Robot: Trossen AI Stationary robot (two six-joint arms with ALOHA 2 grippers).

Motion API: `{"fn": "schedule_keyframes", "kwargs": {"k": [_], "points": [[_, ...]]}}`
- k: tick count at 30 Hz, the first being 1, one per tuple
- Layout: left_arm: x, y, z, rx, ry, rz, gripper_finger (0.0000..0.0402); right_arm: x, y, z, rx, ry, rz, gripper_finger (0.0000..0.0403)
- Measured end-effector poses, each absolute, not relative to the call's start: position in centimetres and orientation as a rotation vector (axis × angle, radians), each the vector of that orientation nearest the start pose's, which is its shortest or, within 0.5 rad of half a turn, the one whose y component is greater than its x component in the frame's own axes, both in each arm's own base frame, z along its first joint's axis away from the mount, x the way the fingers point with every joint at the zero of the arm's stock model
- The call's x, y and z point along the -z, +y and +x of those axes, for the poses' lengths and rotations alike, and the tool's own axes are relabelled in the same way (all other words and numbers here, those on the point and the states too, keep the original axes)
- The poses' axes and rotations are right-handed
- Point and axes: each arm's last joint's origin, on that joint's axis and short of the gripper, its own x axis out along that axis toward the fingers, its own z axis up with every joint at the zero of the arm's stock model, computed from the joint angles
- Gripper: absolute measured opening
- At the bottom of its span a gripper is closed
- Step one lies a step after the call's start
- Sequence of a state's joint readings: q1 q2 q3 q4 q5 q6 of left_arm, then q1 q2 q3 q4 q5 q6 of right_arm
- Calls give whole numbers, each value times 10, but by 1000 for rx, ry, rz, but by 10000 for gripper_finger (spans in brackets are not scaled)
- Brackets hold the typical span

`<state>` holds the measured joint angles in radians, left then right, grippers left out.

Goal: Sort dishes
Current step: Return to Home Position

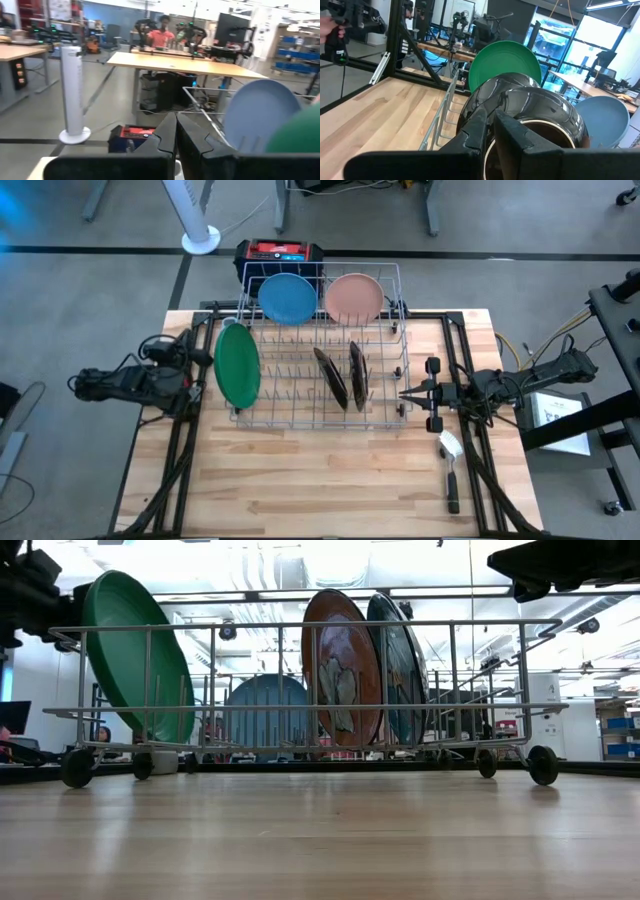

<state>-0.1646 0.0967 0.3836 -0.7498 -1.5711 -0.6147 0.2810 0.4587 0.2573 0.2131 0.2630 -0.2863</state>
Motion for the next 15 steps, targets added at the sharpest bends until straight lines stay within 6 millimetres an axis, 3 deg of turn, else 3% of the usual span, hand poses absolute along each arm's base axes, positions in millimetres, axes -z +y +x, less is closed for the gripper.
{"fn": "schedule_keyframes", "kwargs": {"k": [10,15], "points": [[-225,28,37,-1539,-117,-120,0,-231,29,128,-16,-13,-285,28],[-215,29,41,-1564,-109,-109,0,-230,29,128,-17,-8,-297,28]]}}
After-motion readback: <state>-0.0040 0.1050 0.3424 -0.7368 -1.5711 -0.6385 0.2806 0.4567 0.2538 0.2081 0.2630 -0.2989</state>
